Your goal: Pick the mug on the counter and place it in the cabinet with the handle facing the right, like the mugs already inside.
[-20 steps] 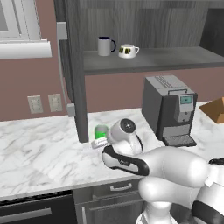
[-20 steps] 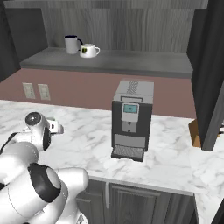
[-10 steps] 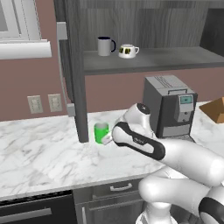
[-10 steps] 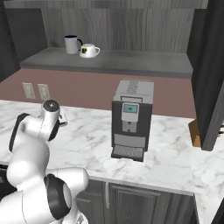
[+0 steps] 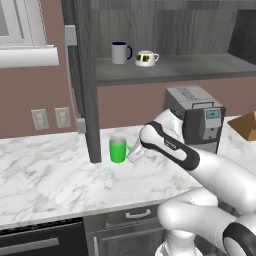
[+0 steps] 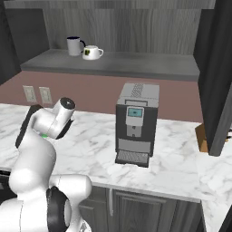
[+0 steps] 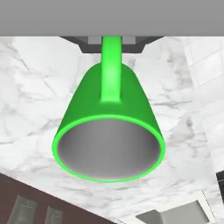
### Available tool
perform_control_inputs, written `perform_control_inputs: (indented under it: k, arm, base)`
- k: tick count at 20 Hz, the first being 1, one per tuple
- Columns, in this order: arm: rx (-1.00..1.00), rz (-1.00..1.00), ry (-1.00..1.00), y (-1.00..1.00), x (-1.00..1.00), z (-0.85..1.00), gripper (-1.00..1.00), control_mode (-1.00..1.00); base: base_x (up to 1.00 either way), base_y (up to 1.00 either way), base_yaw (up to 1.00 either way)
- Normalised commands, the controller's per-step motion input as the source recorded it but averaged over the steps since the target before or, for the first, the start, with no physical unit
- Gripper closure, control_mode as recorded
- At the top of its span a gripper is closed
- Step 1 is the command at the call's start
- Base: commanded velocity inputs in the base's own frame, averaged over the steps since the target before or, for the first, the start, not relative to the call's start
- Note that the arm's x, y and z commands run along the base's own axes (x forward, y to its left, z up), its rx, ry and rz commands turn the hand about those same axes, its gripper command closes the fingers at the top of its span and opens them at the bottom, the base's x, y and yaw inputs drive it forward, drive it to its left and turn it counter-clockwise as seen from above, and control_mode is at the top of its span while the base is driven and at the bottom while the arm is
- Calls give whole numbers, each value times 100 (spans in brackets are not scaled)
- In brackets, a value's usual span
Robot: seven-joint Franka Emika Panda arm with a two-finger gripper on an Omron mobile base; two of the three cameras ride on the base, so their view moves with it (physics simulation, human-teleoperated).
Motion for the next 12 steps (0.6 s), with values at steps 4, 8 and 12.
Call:
perform_control_inputs:
  k: [4, 8, 12]
  arm:
    - [0, 17, -4, 0, -4, 44, 100, -100]
    - [-2, 12, -4, -21, -19, 36, 100, -100]
    - [-5, 11, -4, -21, -20, 44, 100, -100]
  base:
    - [0, 0, 0]
    - [0, 0, 0]
    - [0, 0, 0]
